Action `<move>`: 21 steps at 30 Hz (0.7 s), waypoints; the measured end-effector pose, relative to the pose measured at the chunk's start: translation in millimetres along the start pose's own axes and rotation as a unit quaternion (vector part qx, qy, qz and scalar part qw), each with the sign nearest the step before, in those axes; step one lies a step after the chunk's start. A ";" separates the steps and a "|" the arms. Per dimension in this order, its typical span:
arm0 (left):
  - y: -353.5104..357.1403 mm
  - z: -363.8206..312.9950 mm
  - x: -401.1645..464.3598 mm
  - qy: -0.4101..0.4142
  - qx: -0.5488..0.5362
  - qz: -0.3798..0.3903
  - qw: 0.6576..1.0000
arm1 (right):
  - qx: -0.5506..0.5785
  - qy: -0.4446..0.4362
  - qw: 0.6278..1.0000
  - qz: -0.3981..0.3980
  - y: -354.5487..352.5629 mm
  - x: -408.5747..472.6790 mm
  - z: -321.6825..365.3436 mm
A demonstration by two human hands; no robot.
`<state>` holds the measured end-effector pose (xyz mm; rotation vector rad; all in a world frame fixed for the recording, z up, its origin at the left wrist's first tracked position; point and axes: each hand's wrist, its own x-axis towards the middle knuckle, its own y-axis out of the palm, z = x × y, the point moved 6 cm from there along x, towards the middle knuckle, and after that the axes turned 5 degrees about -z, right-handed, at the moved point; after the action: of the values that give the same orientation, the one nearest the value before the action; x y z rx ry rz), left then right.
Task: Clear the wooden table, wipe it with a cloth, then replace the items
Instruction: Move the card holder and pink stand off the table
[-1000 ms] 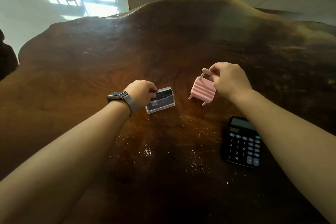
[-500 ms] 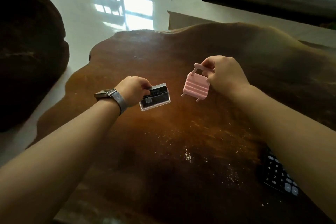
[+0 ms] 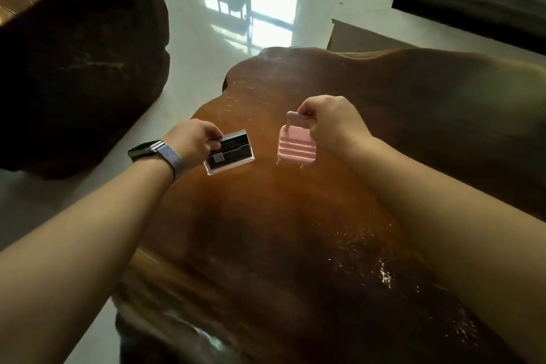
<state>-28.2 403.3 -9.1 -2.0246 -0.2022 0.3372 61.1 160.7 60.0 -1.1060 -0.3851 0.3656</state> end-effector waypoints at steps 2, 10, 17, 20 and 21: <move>-0.6 20.9 0.9 -0.015 -0.007 -0.001 1.000 | 0.000 -0.004 1.000 0.012 18.9 8.4 13.5; 4.7 73.3 -2.2 -0.055 -0.021 0.005 0.998 | -0.011 -0.033 0.998 0.050 72.1 22.8 52.9; 10.4 78.6 -4.3 -0.048 -0.036 -0.007 0.998 | -0.007 -0.040 0.998 0.044 78.6 22.5 60.0; 13.2 76.4 -6.8 -0.053 -0.040 -0.003 0.998 | 0.007 -0.025 0.998 0.050 75.9 18.2 55.2; 13.3 75.0 -8.0 -0.056 -0.039 -0.001 0.998 | 0.010 -0.021 0.998 0.054 74.4 16.1 52.6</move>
<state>-60.0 458.1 -52.2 -2.0832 -0.2913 0.4473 43.4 239.6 14.9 -1.1028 -0.3581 0.4878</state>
